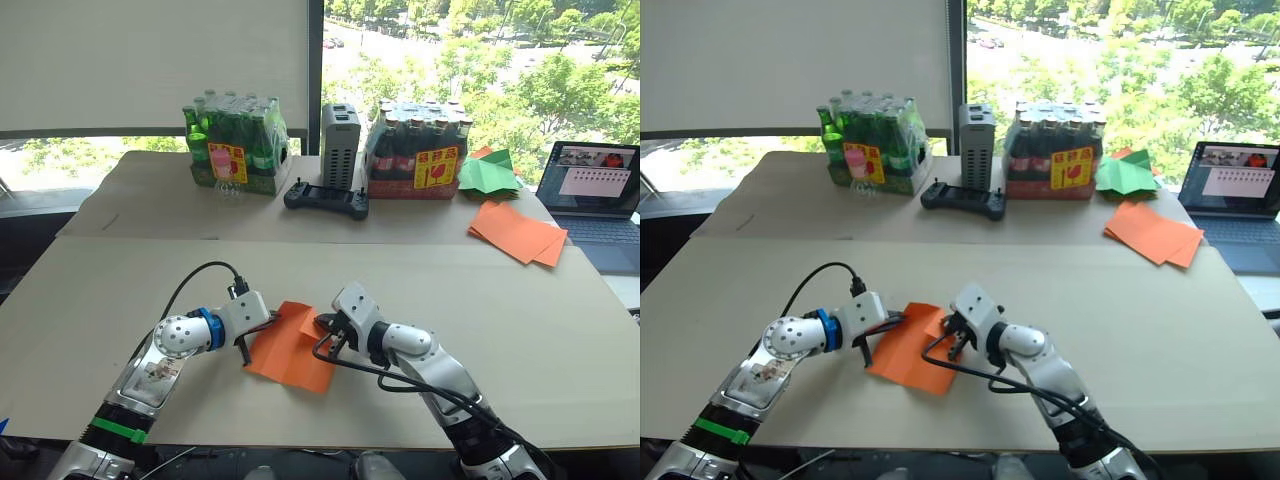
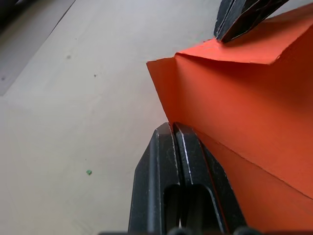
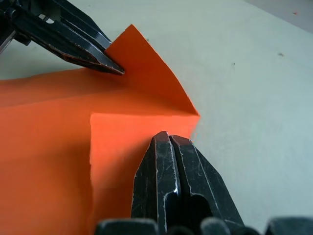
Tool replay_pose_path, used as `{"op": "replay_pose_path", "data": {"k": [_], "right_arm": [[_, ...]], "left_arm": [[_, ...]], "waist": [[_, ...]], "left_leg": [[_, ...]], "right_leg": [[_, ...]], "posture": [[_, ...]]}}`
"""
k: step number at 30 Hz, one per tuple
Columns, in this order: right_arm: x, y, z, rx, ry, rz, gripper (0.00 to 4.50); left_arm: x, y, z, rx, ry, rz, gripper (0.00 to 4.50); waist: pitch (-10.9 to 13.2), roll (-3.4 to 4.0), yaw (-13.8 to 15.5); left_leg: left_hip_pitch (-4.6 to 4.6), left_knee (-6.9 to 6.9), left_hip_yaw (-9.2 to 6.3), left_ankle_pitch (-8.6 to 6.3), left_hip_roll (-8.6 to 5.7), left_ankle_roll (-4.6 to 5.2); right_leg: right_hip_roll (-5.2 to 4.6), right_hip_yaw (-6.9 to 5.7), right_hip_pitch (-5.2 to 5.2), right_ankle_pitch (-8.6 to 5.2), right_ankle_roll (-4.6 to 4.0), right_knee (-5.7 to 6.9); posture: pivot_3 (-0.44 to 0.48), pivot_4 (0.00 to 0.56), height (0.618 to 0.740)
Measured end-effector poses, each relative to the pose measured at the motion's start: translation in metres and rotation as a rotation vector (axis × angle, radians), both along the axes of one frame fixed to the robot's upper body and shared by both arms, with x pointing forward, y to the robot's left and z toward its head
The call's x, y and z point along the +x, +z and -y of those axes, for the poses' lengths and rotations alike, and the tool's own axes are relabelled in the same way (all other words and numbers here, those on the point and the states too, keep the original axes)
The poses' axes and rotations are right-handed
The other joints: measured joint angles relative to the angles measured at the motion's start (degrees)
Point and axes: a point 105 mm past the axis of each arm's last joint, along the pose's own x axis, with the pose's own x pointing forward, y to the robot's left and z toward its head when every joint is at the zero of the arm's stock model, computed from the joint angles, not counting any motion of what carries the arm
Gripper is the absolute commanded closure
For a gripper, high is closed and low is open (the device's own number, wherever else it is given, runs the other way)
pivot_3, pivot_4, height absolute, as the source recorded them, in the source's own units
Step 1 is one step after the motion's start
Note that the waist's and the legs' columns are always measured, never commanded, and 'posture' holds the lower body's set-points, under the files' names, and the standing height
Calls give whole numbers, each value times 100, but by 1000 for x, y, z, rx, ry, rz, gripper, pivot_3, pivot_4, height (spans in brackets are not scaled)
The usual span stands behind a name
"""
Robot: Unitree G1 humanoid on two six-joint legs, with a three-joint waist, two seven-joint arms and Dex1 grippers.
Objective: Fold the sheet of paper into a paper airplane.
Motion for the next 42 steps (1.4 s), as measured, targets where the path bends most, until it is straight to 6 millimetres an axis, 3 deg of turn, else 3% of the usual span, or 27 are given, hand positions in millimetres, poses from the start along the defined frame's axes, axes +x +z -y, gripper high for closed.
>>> {"op": "replay_pose_path", "data": {"k": [12, 32, 39, 42], "right_arm": [[15, 15, -4, 59, -85, 44, 4500], [-3, -9, -12, -77, -27, 31, 4500], [-4, -8, -13, -74, -27, 30, 4500], [-4, -8, -13, -73, -28, 30, 4500]], "left_arm": [[-17, -4, 12, 171, -170, 132, 4446], [-20, -6, 12, 264, -235, 203, 4446], [-24, 2, 1, 208, -190, 84, 2329], [-33, 8, -3, 119, -172, -69, 2329]], "waist": [[0, 0, 13], [-1, 2, -15], [-1, 2, -35], [-1, 2, -46]], "left_leg": [[0, 0, 1, 0, -1, 0], [10, 0, 2, 0, 3, 1], [7, 0, 1, 0, 3, 1], [6, 0, 0, 0, 4, 1]], "right_leg": [[0, 0, -1, 0, 0, 0], [5, 0, 6, 0, 0, 6], [4, 0, 5, 0, 0, 5], [5, -1, 5, -1, 1, 5]], "posture": [[0, 150, 733], [0, 150, 733], [0, 150, 733], [0, 150, 733]]}}
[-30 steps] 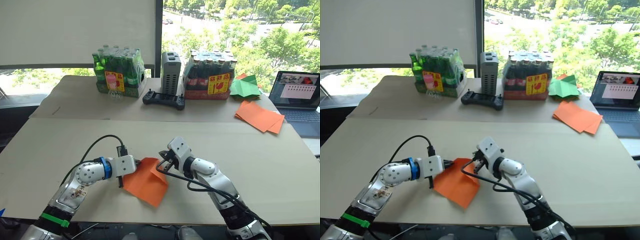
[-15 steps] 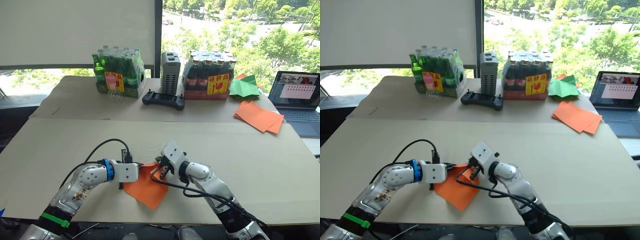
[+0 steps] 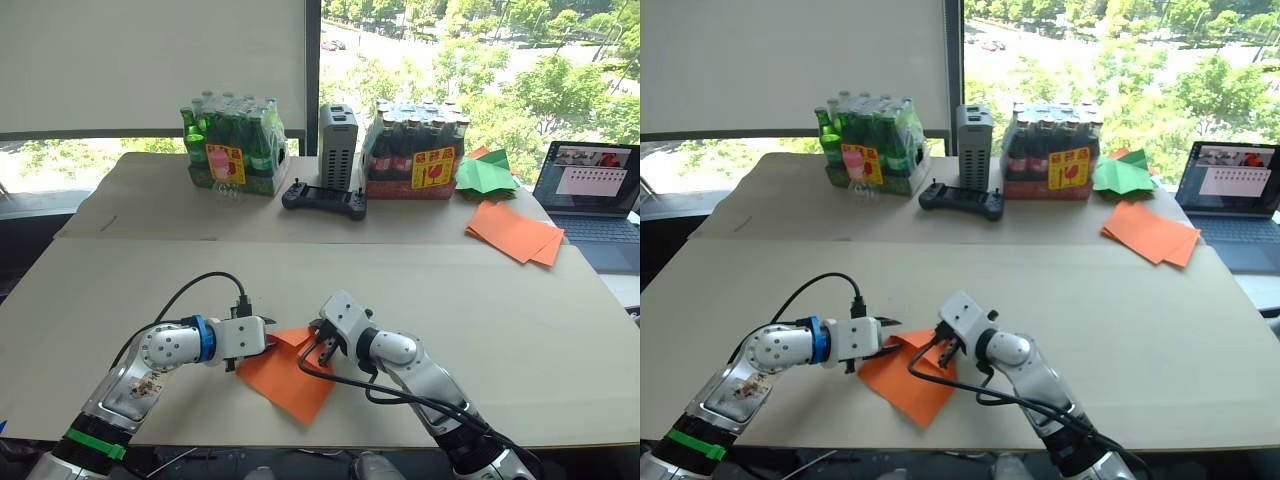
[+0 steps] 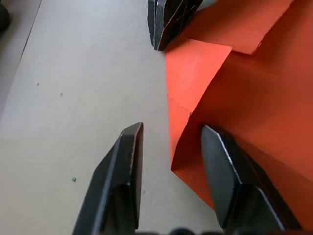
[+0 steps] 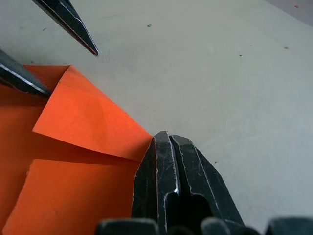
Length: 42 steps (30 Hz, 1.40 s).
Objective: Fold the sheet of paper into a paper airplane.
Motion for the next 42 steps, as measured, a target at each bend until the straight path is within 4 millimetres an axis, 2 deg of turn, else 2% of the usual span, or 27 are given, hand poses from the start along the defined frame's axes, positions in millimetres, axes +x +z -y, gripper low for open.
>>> {"op": "replay_pose_path", "data": {"k": [4, 7, 8, 9, 11, 15, 18, 22, 29, 42], "right_arm": [[0, 0, 0, 0, 0, 0, 4500], [0, 0, 0, -7, -2, 5, 4500], [-1, 0, -1, -9, 0, 8, 4500], [-1, 0, 0, -11, 0, 10, 4500], [-3, 0, 0, -15, 3, 15, 4500], [-5, -1, 2, -40, 9, 36, 4500], [-6, -1, 2, -53, 18, 53, 4500], [-6, -1, 1, -55, 20, 55, 4500], [-6, -1, 1, -56, 21, 55, 4500], [-7, 0, -6, -50, 16, 50, 4500]], "left_arm": [[-1, 23, -6, -172, 67, -164, 2329], [8, 36, -2, -275, 84, -200, 3112], [11, 38, 0, -303, 89, -207, 3193], [14, 39, 1, -322, 96, -218, 3739], [18, 38, 1, -345, 113, -237, 4435], [30, 28, 10, -353, 123, -274, 4475], [27, 14, 28, -343, 78, -333, 4475], [25, 3, 43, -328, 45, -375, 4475], [30, -14, 39, -234, 62, -355, 4475], [34, -16, 48, -219, 33, -321, 4475]], "waist": [[0, 0, -26], [0, -1, -22], [0, 0, -24], [0, 0, -25], [0, 0, -45], [-1, 0, -26], [-1, -2, -26], [-1, -2, -36], [-1, -2, -42], [-2, -2, -5]], "left_leg": [[1, 0, 0, 0, -1, 0], [2, 1, -1, 0, -2, 0], [1, 1, -1, 0, -2, 0], [1, 1, 0, 0, -3, 0], [1, 1, -1, 0, -2, 0], [1, 2, -1, 0, -6, 0], [-1, 2, -1, 0, -5, 0], [0, 2, -2, 0, -4, 0], [1, 2, -2, 0, -4, 0], [9, 4, -1, 0, -6, 0]], "right_leg": [[-1, 0, 1, -1, 1, 0], [0, 0, 3, 0, 1, 0], [-1, 0, 3, 0, 1, 0], [-1, 0, 3, 0, 1, 0], [0, 0, 2, 0, 0, -1], [-3, 0, 3, 0, 0, 0], [-2, 1, 3, 0, 0, -2], [0, 1, 2, 0, 0, 0], [-1, 1, 3, 0, 0, 0], [-2, 1, 13, 0, 0, 1]], "posture": [[0, 150, 733], [0, 150, 733], [0, 150, 733], [0, 150, 733], [0, 150, 733], [0, 150, 733], [0, 150, 733], [0, 150, 733], [0, 150, 733], [0, 150, 733]]}}
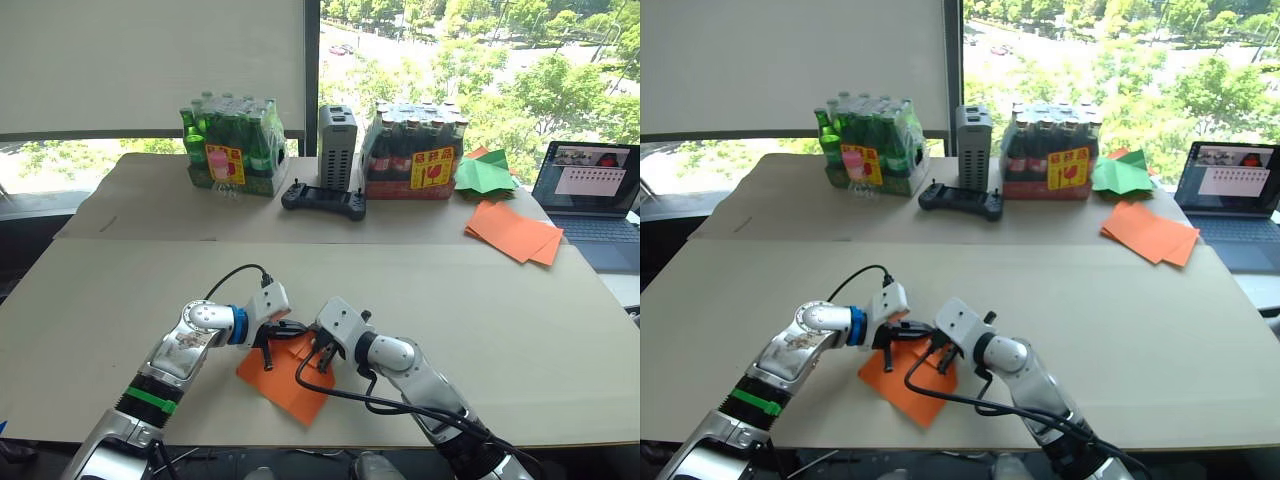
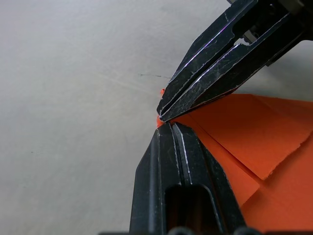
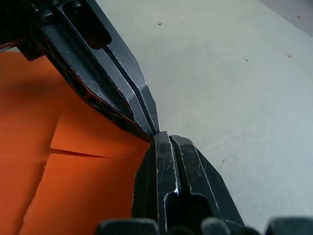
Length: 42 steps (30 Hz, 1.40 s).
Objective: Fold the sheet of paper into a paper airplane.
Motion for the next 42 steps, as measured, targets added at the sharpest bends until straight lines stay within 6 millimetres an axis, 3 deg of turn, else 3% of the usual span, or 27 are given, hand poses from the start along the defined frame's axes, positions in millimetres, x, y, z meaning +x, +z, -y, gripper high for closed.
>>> {"op": "replay_pose_path", "data": {"k": [16, 36, 42], "right_arm": [[2, -7, 0, -54, -30, -40, 4500], [0, -9, -3, -67, -9, -44, 4500], [1, -9, -4, -69, -6, -46, 4500]], "left_arm": [[5, -7, -9, 65, 2, 6, 4475], [-24, -12, -78, 156, 154, -9, 4475], [-24, -11, -84, 154, 183, -1, 4475]], "waist": [[-35, 14, -39], [-38, 17, -99], [-38, 18, -99]], "left_leg": [[78, -7, 2, -1, 4, 2], [149, -53, 12, -2, 14, 2], [156, -57, 14, -2, 16, 1]], "right_leg": [[5, 2, 76, -29, 43, -4], [9, 10, 112, -53, 32, -6], [11, 10, 115, -59, 30, -7]], "posture": [[0, 150, 733], [0, 150, 733], [0, 150, 733]]}}
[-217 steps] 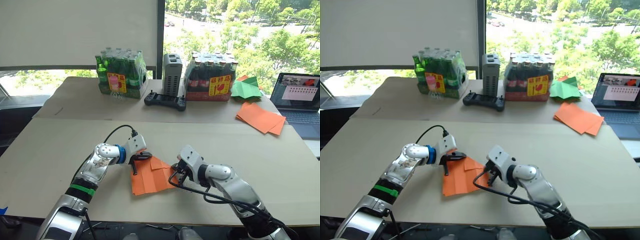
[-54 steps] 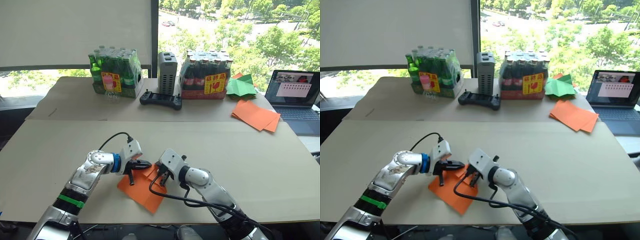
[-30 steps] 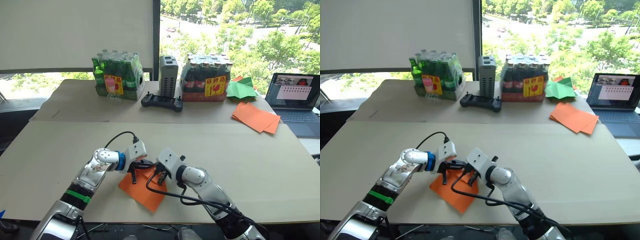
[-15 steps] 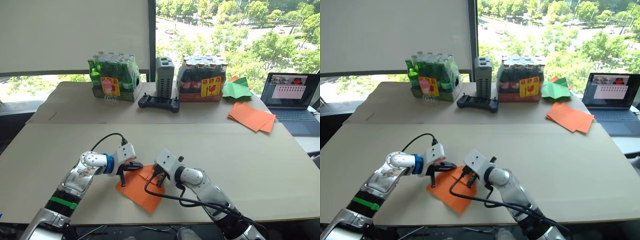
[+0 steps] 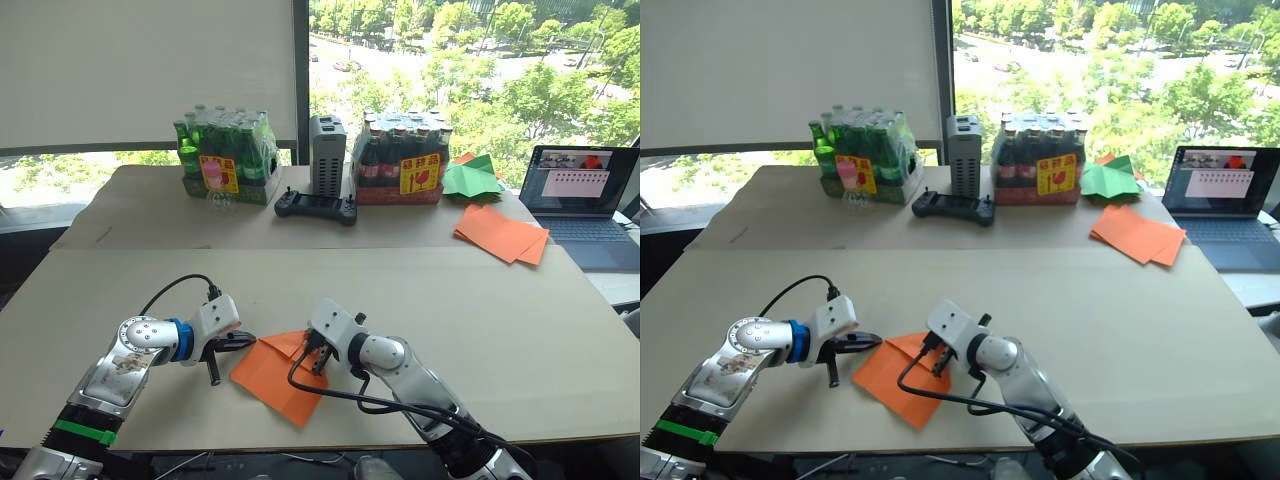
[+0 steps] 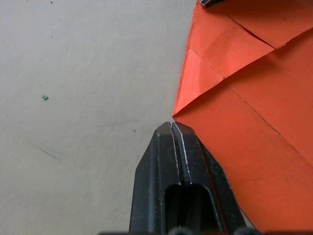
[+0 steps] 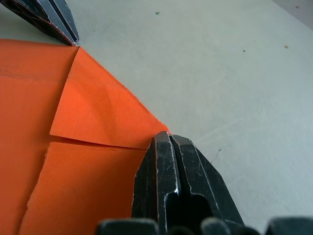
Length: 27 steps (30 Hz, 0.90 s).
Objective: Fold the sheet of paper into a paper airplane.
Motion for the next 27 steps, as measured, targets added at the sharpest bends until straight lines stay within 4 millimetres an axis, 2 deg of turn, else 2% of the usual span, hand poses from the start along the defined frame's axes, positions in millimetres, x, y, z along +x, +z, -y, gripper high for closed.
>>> {"op": "replay_pose_path", "data": {"k": [8, 12, 13, 15, 18, 20, 23, 27], "right_arm": [[1, 2, 0, 4, 2, 8, 4500], [3, 11, 0, 52, -11, 26, 4500], [4, 13, 2, 71, -22, 25, 4500], [6, 28, 5, 141, -34, 39, 4500], [3, 55, 6, 230, -16, 84, 4500], [-2, 61, 11, 238, 2, 78, 4500], [-12, 51, 29, 165, 28, 26, 4500], [-21, 32, 57, 81, 19, -59, 4500]], "left_arm": [[7, 11, -6, -74, 86, -21, 4475], [17, 36, -6, -126, 103, 31, 4475], [17, 41, -2, -138, 83, 42, 4475], [14, 45, 7, -135, 30, 48, 4475], [9, 36, 23, -144, -29, 22, 4475], [7, 27, 36, -150, -74, 4, 4475], [6, 15, 49, -145, -128, -2, 4475], [10, 14, 53, -118, -161, 24, 4475]], "waist": [[9, -4, 3], [20, -15, 30], [21, -14, 40], [21, -13, 59], [21, -14, 71], [21, -14, 93], [22, -14, 162], [24, -14, 195]], "left_leg": [[-16, 0, -2, 0, 3, 0], [-117, 10, -7, 6, -2, -9], [-138, 10, -10, 7, -5, -10], [-172, 10, -11, 6, -10, -10], [-207, 10, -10, 6, -15, -10], [-215, 10, -11, 6, -16, -9], [-215, 11, -10, 6, -19, -9], [-201, 13, -9, 7, -20, -8]], "right_leg": [[5, -1, -15, 0, 0, 0], [1, -3, -111, 11, -2, 5], [-3, -4, -128, 34, -40, 6], [-13, -6, -157, 39, -42, 5], [-19, -5, -193, 42, -40, 5], [-19, -6, -200, 42, -40, 3], [-20, -8, -197, 42, -40, 1], [-18, -9, -181, 43, -39, 2]], "posture": [[0, 150, 733], [0, 150, 733], [0, 150, 733], [0, 150, 733], [0, 150, 733], [0, 150, 733], [0, 150, 733], [0, 150, 733]]}}
